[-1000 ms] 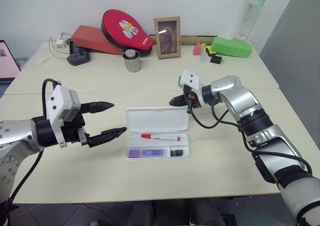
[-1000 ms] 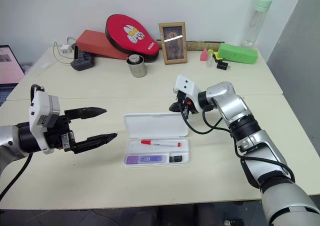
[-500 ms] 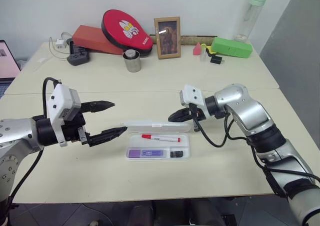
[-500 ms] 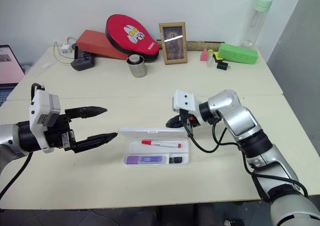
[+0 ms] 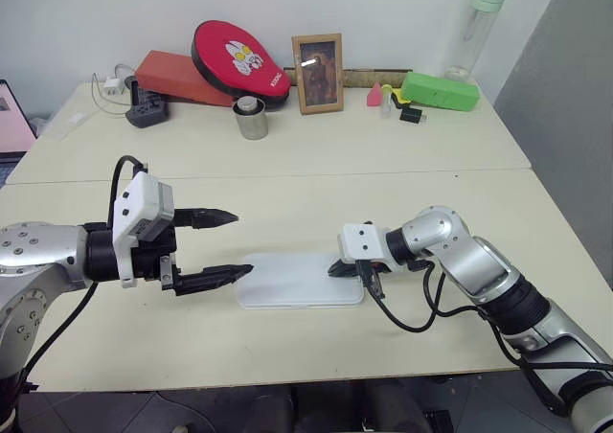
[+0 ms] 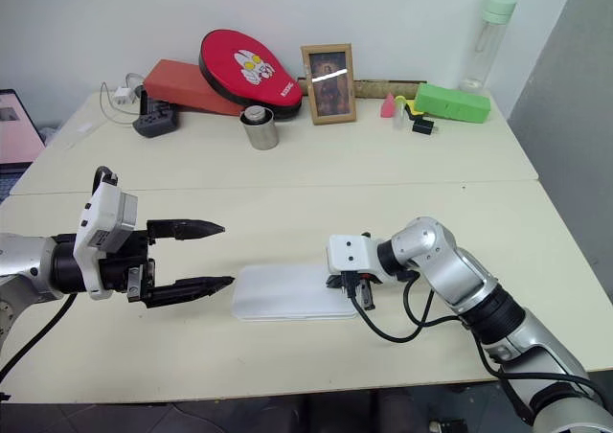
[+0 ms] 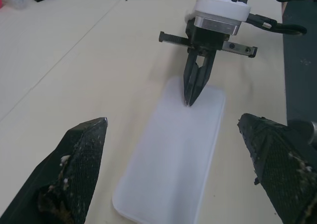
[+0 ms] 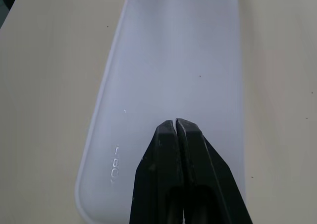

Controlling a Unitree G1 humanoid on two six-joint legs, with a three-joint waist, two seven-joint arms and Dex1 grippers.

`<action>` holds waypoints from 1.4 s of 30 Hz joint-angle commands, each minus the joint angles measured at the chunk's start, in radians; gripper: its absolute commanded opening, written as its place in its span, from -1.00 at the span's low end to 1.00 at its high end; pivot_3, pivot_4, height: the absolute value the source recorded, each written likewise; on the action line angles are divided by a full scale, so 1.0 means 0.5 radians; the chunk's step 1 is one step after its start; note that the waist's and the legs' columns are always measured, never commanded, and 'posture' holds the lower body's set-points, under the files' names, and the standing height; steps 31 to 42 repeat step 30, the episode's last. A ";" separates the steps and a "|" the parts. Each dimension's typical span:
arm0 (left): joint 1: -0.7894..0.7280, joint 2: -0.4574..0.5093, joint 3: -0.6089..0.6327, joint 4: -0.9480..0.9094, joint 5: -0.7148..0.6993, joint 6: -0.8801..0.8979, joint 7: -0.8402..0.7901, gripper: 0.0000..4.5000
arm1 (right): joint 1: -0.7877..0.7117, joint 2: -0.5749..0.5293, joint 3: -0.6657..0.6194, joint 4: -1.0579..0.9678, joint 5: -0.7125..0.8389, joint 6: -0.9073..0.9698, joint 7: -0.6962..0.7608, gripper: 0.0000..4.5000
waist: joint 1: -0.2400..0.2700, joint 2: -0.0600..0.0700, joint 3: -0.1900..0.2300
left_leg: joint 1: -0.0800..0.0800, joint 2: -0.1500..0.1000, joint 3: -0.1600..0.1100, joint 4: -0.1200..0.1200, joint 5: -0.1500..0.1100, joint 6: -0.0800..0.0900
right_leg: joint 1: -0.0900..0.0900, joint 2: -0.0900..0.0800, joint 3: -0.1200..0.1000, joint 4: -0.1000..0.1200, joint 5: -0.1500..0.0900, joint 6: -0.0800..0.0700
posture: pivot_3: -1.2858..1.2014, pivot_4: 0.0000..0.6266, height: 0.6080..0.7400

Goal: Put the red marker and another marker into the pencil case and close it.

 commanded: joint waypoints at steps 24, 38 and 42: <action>-0.148 -0.246 0.092 0.931 0.446 -0.396 0.495 1.00 | 0.243 -0.356 -1.138 0.013 0.641 0.531 -0.409 0.18 | 0.005 0.001 0.001 | -0.004 -0.001 0.003 -0.001 0.000 0.000 | -0.004 -0.002 0.002 0.000 0.000 0.000 | 0.03 -0.52 1.00; -0.150 -0.260 0.076 1.004 0.506 -0.462 0.544 1.00 | 0.209 -0.377 -1.134 0.064 0.653 0.529 -0.469 0.76 | 0.005 0.001 0.001 | -0.005 0.000 0.002 -0.001 0.000 0.000 | -0.004 -0.005 0.001 -0.001 0.000 0.000 | 0.03 -0.52 1.00; -0.150 -0.260 0.076 1.004 0.506 -0.462 0.544 1.00 | 0.209 -0.377 -1.134 0.064 0.653 0.529 -0.469 0.76 | 0.005 0.001 0.001 | -0.005 0.000 0.002 -0.001 0.000 0.000 | -0.004 -0.005 0.001 -0.001 0.000 0.000 | 0.03 -0.52 1.00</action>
